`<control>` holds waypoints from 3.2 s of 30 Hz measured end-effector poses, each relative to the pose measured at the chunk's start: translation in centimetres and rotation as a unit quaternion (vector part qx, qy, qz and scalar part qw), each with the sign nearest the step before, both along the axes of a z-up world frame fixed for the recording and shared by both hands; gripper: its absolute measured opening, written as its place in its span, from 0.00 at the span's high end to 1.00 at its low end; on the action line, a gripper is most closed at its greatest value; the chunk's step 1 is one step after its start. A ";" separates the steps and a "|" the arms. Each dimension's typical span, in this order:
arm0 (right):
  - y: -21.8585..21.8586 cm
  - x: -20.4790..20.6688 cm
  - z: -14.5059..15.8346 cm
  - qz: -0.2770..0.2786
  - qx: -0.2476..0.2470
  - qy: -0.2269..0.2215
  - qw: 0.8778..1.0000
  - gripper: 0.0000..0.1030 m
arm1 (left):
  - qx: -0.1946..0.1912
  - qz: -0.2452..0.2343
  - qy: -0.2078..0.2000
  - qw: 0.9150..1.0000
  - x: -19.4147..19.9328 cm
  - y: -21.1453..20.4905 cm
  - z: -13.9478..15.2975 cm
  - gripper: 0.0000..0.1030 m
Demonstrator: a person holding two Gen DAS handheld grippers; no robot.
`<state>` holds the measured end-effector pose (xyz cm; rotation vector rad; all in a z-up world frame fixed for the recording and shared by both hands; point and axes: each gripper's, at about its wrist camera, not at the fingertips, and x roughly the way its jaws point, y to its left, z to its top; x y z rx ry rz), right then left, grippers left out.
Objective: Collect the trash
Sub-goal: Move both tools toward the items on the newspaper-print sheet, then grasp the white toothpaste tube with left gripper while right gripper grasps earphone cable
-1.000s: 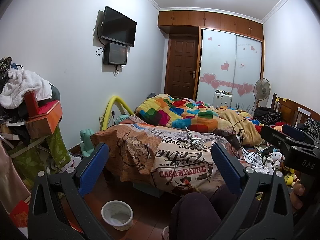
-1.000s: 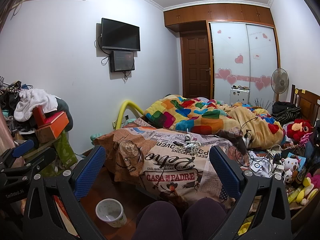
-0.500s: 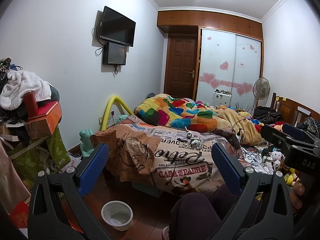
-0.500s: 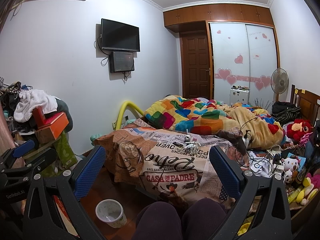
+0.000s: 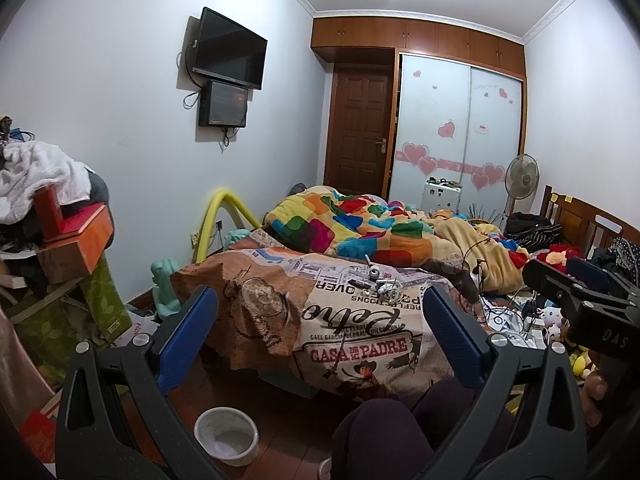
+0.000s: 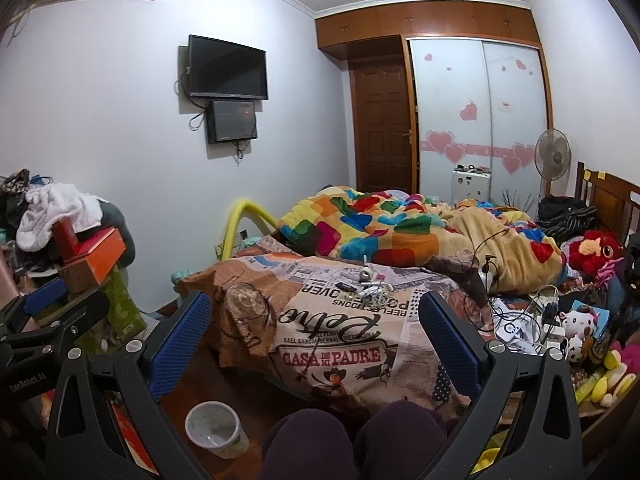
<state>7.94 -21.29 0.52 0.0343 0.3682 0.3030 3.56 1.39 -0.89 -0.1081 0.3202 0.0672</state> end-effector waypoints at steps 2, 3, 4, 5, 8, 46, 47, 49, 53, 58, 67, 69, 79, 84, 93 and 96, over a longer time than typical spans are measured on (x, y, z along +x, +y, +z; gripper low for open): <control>-0.4 1.2 0.0 -0.011 0.000 0.003 1.000 0.00 | -0.004 -0.002 0.001 1.000 1.5 0.0 0.4 0.00; -0.6 1.8 0.1 -0.015 0.000 0.004 1.000 0.00 | -0.007 -0.003 0.000 1.000 2.4 -0.2 0.6 0.00; -0.8 2.4 0.1 -0.020 0.000 0.006 1.000 0.00 | -0.008 -0.003 -0.001 1.000 3.1 -0.2 0.8 0.00; -1.0 3.0 0.2 -0.024 -0.001 0.008 1.000 0.00 | -0.009 -0.001 -0.004 1.000 4.0 -0.3 1.0 0.00; -1.7 5.2 0.2 -0.032 -0.002 0.015 0.999 0.00 | -0.010 -0.002 -0.007 1.000 6.8 -0.7 1.5 0.00; -7.6 36.5 -14.5 -0.003 -0.078 0.183 0.980 0.21 | -0.032 -0.029 0.200 0.979 46.2 -6.0 -15.1 0.00; -7.5 37.3 -15.2 0.003 -0.077 0.195 0.978 0.24 | -0.029 -0.030 0.209 0.977 46.9 -6.2 -15.9 0.00; -7.2 39.0 -16.8 0.018 -0.068 0.219 0.973 0.39 | -0.015 -0.028 0.227 0.973 48.2 -6.6 -17.5 0.00; -6.5 40.9 -19.7 0.049 -0.052 0.253 0.965 0.50 | 0.006 -0.030 0.241 0.970 50.3 -7.0 -20.0 0.01; -5.2 42.2 -22.7 0.093 -0.019 0.289 0.953 0.52 | -0.006 -0.047 0.262 0.964 52.4 -6.8 -22.8 0.12; -3.7 44.7 -26.2 0.125 0.024 0.342 0.931 0.64 | -0.026 -0.104 0.287 0.952 53.9 -8.8 -25.6 0.34; -3.7 45.0 -26.7 0.123 0.028 0.350 0.928 0.68 | -0.032 -0.119 0.287 0.950 54.1 -9.4 -25.8 0.39; -4.2 45.3 -27.2 0.115 0.040 0.340 0.932 0.93 | -0.054 -0.168 0.303 0.937 55.2 -11.7 -27.0 0.56; -5.4 44.6 -26.6 0.100 0.034 0.328 0.939 0.95 | -0.051 -0.185 0.306 0.932 55.8 -13.2 -27.5 0.62; -7.7 43.9 -25.6 0.061 0.004 0.309 0.949 0.95 | -0.073 -0.194 0.316 0.926 56.5 -13.8 -28.6 0.76; -7.8 43.7 -25.2 0.067 -0.002 0.304 0.950 0.94 | -0.068 -0.195 0.309 0.928 56.1 -13.9 -28.3 0.77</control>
